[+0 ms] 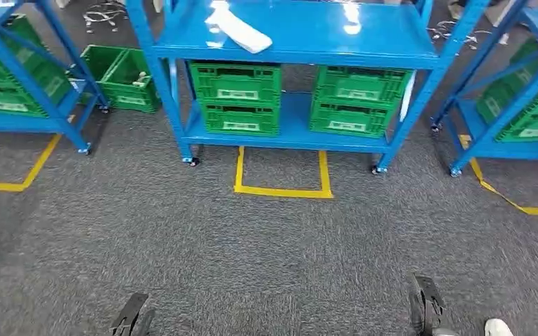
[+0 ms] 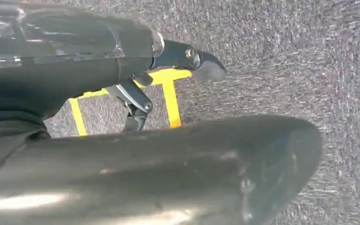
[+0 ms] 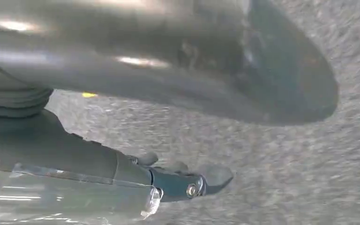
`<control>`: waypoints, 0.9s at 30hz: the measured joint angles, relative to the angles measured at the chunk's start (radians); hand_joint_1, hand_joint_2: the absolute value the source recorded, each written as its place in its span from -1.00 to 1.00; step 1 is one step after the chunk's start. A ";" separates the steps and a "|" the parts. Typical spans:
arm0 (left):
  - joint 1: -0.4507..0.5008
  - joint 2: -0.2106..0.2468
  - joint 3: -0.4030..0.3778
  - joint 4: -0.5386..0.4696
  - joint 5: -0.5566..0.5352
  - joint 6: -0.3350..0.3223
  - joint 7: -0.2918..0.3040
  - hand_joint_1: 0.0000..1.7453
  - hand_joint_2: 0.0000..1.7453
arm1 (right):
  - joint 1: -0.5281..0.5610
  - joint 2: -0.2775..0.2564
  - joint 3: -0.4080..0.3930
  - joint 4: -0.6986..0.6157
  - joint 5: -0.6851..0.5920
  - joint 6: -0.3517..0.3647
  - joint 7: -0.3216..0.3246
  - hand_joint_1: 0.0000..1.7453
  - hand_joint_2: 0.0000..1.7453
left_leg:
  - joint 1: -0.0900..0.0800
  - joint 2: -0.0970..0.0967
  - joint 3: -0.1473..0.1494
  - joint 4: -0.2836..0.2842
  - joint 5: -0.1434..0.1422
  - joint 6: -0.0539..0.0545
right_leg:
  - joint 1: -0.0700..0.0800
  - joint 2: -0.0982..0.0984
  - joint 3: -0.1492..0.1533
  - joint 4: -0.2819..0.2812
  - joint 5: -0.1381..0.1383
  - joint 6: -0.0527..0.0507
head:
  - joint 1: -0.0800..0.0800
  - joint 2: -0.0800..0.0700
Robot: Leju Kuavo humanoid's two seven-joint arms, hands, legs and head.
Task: Take the parts from the cabinet and place them on the table.
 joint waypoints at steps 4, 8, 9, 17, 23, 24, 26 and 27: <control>0.003 -0.013 0.002 0.019 0.013 0.000 -0.011 -1.00 -1.00 | -0.008 -0.015 0.002 -0.009 0.007 -0.006 0.005 -1.00 -1.00 | 0.021 -0.136 0.090 -0.209 0.098 0.004 | -0.005 0.054 -0.006 0.026 -0.020 0.020 | -0.006 0.000; 0.003 -0.018 0.002 0.029 0.016 -0.009 -0.014 -1.00 -1.00 | -0.047 -0.019 0.006 -0.024 0.024 -0.008 0.010 -1.00 -1.00 | 0.014 -0.067 0.100 -0.225 0.088 0.027 | -0.020 0.119 -0.021 0.017 -0.010 0.048 | -0.005 0.000; -0.001 -0.020 0.003 0.035 0.016 -0.010 -0.016 -1.00 -1.00 | -0.063 -0.020 0.008 -0.026 0.025 -0.008 0.010 -1.00 -1.00 | 0.015 -0.044 0.110 -0.232 0.088 0.033 | -0.012 0.048 -0.030 0.036 -0.024 0.053 | 0.003 0.000; -0.020 -0.029 0.004 0.046 0.015 0.009 -0.012 -1.00 -1.00 | -0.096 0.006 0.023 -0.038 0.039 0.002 0.018 -1.00 -1.00 | 0.003 0.054 0.130 -0.233 0.065 0.040 | -0.012 -0.055 -0.136 0.215 -0.036 0.059 | 0.036 0.000; -0.031 -0.036 0.019 0.055 0.015 0.010 -0.007 -1.00 -1.00 | -0.085 -0.003 0.032 -0.035 0.043 0.005 0.017 -1.00 -1.00 | -0.004 0.040 0.130 -0.230 0.053 0.032 | -0.002 -0.064 -0.038 0.015 0.012 0.042 | 0.039 0.000; -0.030 -0.036 0.019 0.059 0.015 0.010 -0.007 -1.00 -1.00 | -0.086 -0.003 0.033 -0.033 0.044 0.007 0.017 -1.00 -1.00 | -0.003 0.038 0.133 -0.233 0.057 0.041 | -0.003 -0.066 -0.036 0.016 0.009 0.047 | 0.034 0.000; -0.029 -0.037 0.019 0.061 0.015 0.009 -0.007 -1.00 -1.00 | -0.094 0.000 0.035 -0.032 0.047 0.011 0.017 -1.00 -1.00 | -0.002 0.033 0.136 -0.239 0.058 0.039 | -0.002 -0.069 -0.036 0.017 0.006 0.044 | 0.025 0.000; -0.029 -0.038 0.019 0.061 0.015 0.009 -0.007 -1.00 -1.00 | -0.097 0.000 0.036 -0.032 0.049 0.012 0.017 -1.00 -1.00 | -0.002 0.032 0.138 -0.242 0.059 0.036 | -0.002 -0.069 -0.035 0.017 0.005 0.042 | 0.021 0.000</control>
